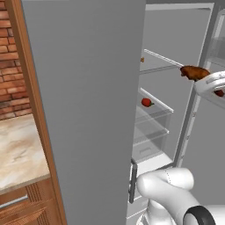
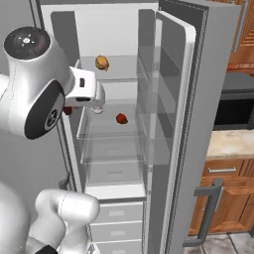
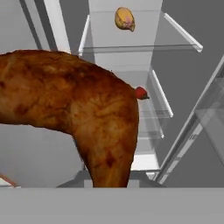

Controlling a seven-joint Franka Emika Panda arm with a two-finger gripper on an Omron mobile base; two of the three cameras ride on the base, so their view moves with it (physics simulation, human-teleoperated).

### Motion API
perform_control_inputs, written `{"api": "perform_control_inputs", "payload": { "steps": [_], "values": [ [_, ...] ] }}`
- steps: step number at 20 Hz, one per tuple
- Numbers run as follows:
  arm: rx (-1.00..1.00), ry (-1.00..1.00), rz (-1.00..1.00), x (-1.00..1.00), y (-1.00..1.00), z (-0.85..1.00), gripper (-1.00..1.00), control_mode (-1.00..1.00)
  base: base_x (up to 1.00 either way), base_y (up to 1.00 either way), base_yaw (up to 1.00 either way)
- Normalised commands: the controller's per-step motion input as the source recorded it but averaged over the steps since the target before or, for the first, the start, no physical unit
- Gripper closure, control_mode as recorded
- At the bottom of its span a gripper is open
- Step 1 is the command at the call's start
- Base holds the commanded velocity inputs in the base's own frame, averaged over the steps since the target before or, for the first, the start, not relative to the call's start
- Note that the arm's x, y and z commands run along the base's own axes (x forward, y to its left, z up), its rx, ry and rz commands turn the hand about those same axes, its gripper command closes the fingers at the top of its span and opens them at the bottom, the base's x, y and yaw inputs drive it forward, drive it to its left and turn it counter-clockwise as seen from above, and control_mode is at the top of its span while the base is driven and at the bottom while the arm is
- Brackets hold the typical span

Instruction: Transport the chicken drumstick and bell pepper to the fridge. Place the chicken drumstick on the rack containing meat and place the bell pepper on the rack containing the vegetable, ensuring meats and vegetables are on different racks.

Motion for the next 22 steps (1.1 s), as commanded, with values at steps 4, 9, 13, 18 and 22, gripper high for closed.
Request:
{"api": "perform_control_inputs", "payload": {
  "steps": [4, 9, 13, 18, 22],
  "values": [
    [0.0, -0.15, 0.0, 0.5, -0.07, -0.12, 1.0, -1.0, 0.0, 0.0, 0.0],
    [0.0, -0.12, 0.0, 0.49, 0.0, 0.0, 1.0, -1.0, 0.0, 0.0, 0.0],
    [0.01, 0.0, 0.0, 0.73, -0.02, 0.0, 1.0, -1.0, 0.0, 0.0, 0.0],
    [0.04, 0.0, -0.04, 0.85, -0.1, 0.0, 1.0, -1.0, 0.0, 0.0, 0.0],
    [0.04, 0.0, -0.01, 0.94, -0.08, -0.02, 1.0, -1.0, 0.0, 0.0, 0.0]
  ]
}}
